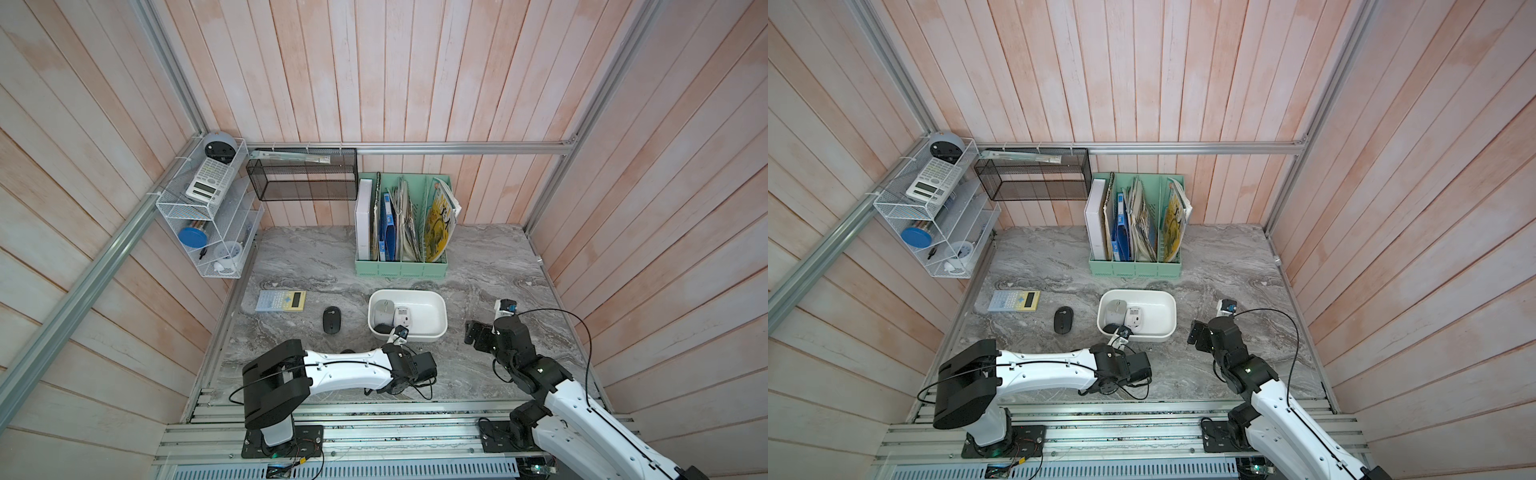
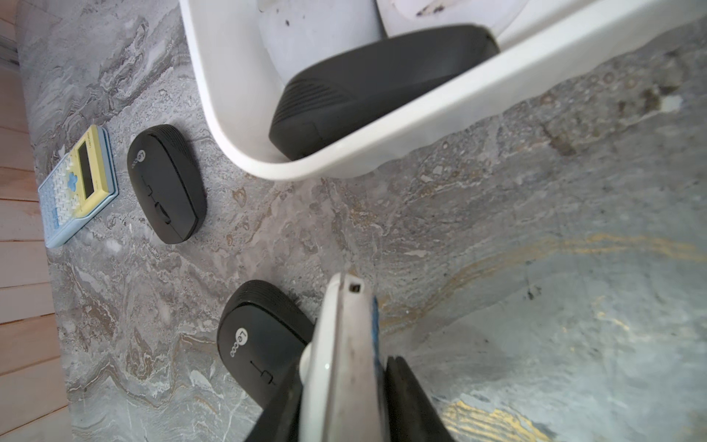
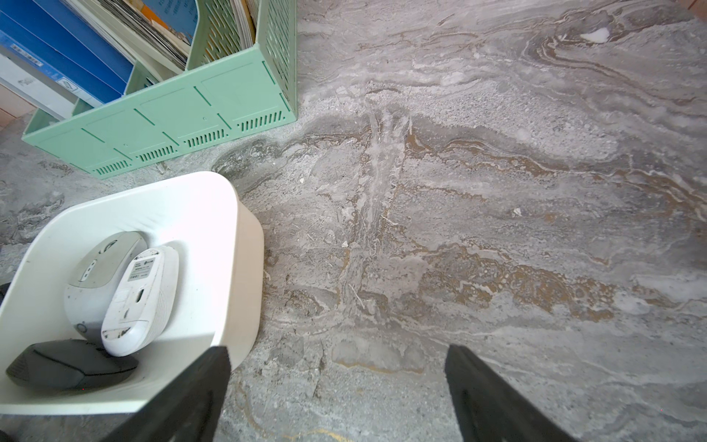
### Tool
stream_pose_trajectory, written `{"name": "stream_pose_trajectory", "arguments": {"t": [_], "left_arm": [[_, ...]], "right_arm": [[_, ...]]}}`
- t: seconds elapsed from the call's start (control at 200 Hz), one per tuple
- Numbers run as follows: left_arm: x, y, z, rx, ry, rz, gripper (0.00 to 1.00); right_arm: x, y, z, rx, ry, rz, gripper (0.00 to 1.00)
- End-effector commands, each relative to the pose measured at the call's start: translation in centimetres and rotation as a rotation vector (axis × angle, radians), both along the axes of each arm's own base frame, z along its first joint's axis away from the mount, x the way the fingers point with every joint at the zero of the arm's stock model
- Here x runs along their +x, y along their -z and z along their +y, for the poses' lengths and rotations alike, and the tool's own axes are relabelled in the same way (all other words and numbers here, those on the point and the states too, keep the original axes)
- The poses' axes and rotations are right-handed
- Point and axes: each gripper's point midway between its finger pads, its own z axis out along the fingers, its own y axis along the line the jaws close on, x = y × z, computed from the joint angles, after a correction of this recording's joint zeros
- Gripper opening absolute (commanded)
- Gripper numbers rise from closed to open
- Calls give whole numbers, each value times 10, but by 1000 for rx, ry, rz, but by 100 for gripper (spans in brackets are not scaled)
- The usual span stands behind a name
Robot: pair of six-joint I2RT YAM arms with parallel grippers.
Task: Take out the mouse from the storage box
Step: Place the mouse at the center of the board.
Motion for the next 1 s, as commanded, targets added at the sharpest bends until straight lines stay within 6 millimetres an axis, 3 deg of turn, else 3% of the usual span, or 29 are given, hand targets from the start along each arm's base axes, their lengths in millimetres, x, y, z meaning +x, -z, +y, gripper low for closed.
{"name": "stream_pose_trajectory", "arguments": {"t": [0.0,0.315,0.6,0.78,0.995], "left_arm": [[3,-1,-12,-1,23,-13,27],[0,11,-18,18,43,11,28],[-6,23,-31,26,69,37,38],[-9,25,-39,21,78,39,54],[-9,25,-43,11,80,43,56]], "right_arm": [[-1,2,-5,-13,18,-4,95],[-1,1,-7,-15,24,-9,95],[-2,1,-7,-14,23,-8,95],[-2,0,-6,-12,19,-11,95],[-2,1,-5,-9,16,-9,95]]}}
